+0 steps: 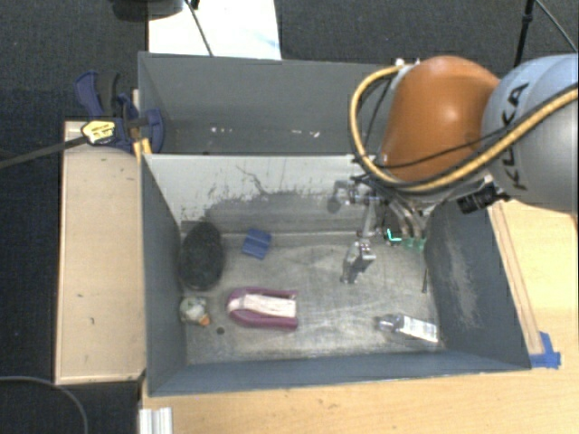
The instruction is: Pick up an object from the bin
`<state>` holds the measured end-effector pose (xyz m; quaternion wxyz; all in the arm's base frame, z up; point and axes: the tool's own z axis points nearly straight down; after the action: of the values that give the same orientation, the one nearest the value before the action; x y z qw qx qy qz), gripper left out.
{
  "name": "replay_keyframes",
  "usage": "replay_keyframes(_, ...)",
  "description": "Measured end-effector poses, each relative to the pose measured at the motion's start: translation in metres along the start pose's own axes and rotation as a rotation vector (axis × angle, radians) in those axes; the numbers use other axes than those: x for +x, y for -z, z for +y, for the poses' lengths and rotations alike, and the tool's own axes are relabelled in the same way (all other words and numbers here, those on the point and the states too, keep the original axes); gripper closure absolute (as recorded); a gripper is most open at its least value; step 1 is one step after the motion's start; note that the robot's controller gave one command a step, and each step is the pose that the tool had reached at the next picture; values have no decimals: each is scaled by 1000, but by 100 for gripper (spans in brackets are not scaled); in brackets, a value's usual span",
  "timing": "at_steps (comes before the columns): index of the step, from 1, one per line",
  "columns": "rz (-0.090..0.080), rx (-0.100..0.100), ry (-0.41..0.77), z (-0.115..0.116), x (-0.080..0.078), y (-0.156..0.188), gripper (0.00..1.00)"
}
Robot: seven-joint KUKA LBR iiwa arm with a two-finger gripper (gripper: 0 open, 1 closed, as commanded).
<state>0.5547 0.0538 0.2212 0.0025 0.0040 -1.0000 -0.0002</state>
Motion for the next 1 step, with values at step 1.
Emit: replay_keyframes(1, 2, 0, 61, 53, 38, -120, 0)
